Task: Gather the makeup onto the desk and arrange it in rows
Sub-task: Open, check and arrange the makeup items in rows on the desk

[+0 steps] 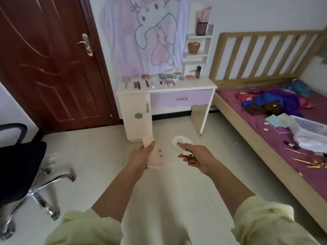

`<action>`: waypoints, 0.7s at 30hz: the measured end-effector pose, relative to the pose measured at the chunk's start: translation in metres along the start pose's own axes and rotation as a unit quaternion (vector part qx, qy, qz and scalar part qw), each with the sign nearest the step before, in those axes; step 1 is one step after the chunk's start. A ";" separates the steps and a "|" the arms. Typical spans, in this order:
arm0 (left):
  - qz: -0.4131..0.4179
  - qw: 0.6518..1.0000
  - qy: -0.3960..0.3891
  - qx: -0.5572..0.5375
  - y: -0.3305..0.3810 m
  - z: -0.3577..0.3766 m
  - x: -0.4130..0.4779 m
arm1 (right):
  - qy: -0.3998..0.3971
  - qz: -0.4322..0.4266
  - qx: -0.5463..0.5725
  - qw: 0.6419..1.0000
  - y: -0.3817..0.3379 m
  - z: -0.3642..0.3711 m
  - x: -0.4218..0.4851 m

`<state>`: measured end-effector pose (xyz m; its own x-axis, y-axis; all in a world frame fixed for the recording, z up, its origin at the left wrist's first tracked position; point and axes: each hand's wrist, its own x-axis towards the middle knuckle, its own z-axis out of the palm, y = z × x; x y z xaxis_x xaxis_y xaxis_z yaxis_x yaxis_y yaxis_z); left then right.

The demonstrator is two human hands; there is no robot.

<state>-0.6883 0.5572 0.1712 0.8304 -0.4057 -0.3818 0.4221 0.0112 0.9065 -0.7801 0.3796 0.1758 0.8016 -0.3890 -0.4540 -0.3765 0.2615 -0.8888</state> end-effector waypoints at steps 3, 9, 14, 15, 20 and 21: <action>0.004 1.000 -0.003 -0.003 0.019 0.041 0.084 | 0.024 0.002 0.023 0.999 -0.031 -0.027 0.080; -0.019 0.999 0.009 -0.035 0.062 0.111 0.232 | 0.041 0.020 0.041 0.998 -0.103 -0.082 0.223; -0.044 0.997 0.006 -0.062 0.103 0.153 0.345 | 0.079 0.029 0.051 0.995 -0.169 -0.118 0.338; -0.047 0.997 0.003 -0.062 0.110 0.159 0.367 | 0.080 0.032 0.048 0.995 -0.180 -0.124 0.359; -0.061 0.996 0.006 -0.066 0.140 0.194 0.478 | 0.081 0.040 0.038 0.995 -0.221 -0.148 0.459; -0.061 0.996 0.002 -0.062 0.145 0.200 0.502 | 0.079 0.041 0.041 0.995 -0.230 -0.151 0.479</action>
<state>-0.2831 0.1720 0.1474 0.7717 -0.4066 -0.4891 0.5618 0.0752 0.8238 -0.3798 -0.0008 0.1531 0.6845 -0.4958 -0.5344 -0.3935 0.3658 -0.8434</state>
